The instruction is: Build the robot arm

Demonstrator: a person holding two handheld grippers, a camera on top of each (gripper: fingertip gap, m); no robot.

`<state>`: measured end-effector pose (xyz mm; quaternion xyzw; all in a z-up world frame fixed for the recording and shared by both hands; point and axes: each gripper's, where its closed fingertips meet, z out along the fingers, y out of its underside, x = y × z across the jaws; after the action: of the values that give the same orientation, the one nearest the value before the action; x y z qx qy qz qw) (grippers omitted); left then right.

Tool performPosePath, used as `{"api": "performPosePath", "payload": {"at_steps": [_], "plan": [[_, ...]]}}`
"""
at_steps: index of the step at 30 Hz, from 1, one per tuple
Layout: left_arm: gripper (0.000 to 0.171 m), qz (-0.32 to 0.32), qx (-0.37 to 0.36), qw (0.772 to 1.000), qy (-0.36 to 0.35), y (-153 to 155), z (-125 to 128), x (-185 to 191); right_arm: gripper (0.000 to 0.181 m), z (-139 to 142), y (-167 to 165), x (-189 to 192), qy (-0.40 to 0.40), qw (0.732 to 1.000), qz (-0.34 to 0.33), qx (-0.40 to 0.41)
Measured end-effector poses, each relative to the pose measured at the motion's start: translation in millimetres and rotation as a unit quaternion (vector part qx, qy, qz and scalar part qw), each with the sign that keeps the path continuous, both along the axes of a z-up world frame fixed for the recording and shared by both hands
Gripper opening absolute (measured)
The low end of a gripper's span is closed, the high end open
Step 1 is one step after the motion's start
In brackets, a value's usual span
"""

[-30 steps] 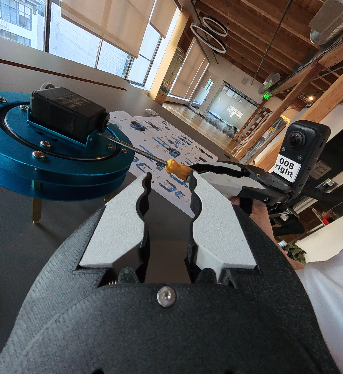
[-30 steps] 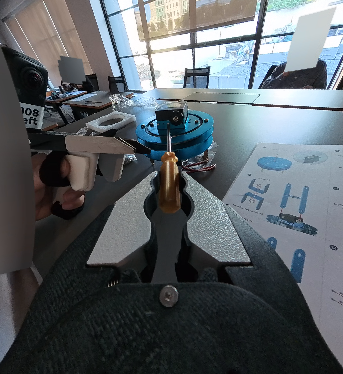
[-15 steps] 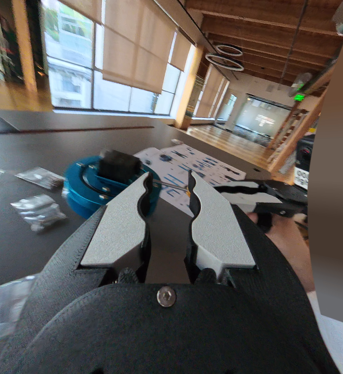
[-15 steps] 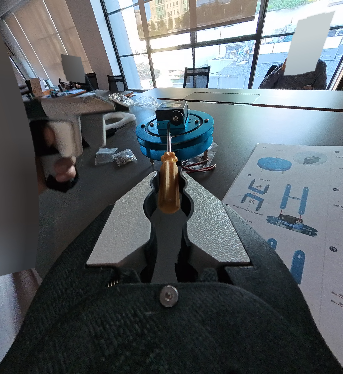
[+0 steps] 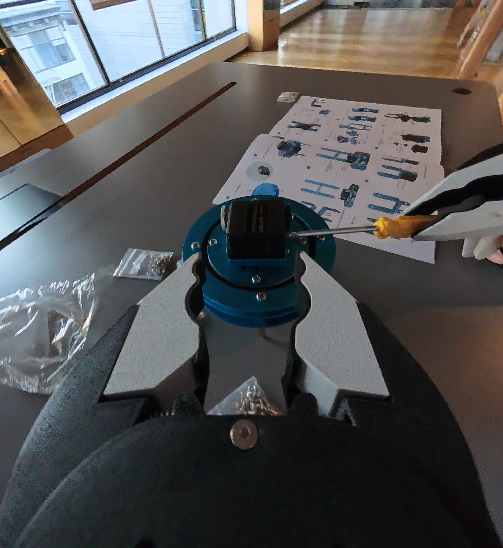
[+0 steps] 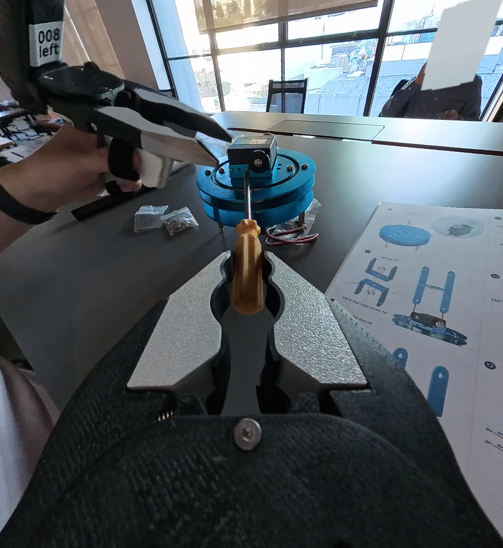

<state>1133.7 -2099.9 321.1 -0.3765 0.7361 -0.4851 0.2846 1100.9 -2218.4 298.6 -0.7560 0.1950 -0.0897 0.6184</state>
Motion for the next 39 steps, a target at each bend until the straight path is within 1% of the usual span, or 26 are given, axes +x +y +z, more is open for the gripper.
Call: {"api": "performPosePath", "payload": {"at_steps": [3,6,8,10,12,15,22,25,29,33,39], "plan": [[0.057,-0.031,0.012,0.999,-0.001,-7.8,1.7,6.8,0.017,2.1,0.2,-0.1,-0.001,1.000,-0.001,0.001],[0.054,-0.057,-0.001,0.998,0.017,-16.3,1.7,8.9,0.017,3.0,1.4,-0.6,-0.005,1.000,-0.002,-0.005],[0.054,-0.053,-0.006,0.998,0.037,-15.3,-3.5,9.3,0.017,3.6,1.8,-0.5,-0.007,1.000,-0.003,-0.010],[0.054,-0.046,-0.006,0.998,0.032,-11.1,-4.7,9.6,0.017,4.5,2.0,-0.3,-0.007,1.000,-0.004,-0.012],[0.049,-0.044,-0.016,0.999,0.017,-7.9,-1.4,10.3,0.017,5.1,2.3,-0.4,-0.006,1.000,-0.004,-0.014],[0.043,-0.058,-0.035,0.997,0.032,-9.5,-3.4,9.7,0.017,5.1,3.1,-0.7,-0.009,1.000,-0.005,-0.023],[0.041,-0.059,-0.021,0.998,0.024,-8.2,-4.5,11.8,0.017,5.6,4.9,-1.3,0.002,0.999,-0.005,-0.032],[0.041,-0.054,-0.022,0.998,0.020,-8.2,-4.6,12.2,0.017,6.8,4.7,-0.9,0.027,0.999,-0.003,-0.020],[0.041,-0.046,-0.020,0.999,0.015,-8.3,-4.7,12.5,0.017,7.2,4.7,-0.9,0.086,0.996,0.004,0.007],[0.041,-0.038,-0.021,0.999,0.012,-8.3,-4.7,12.8,0.017,5.6,5.7,-2.9,0.155,0.987,0.018,0.031],[0.041,-0.039,-0.018,0.999,0.010,-8.3,-4.8,12.9,0.017,4.6,6.5,-4.7,0.227,0.973,0.030,0.040]]}}
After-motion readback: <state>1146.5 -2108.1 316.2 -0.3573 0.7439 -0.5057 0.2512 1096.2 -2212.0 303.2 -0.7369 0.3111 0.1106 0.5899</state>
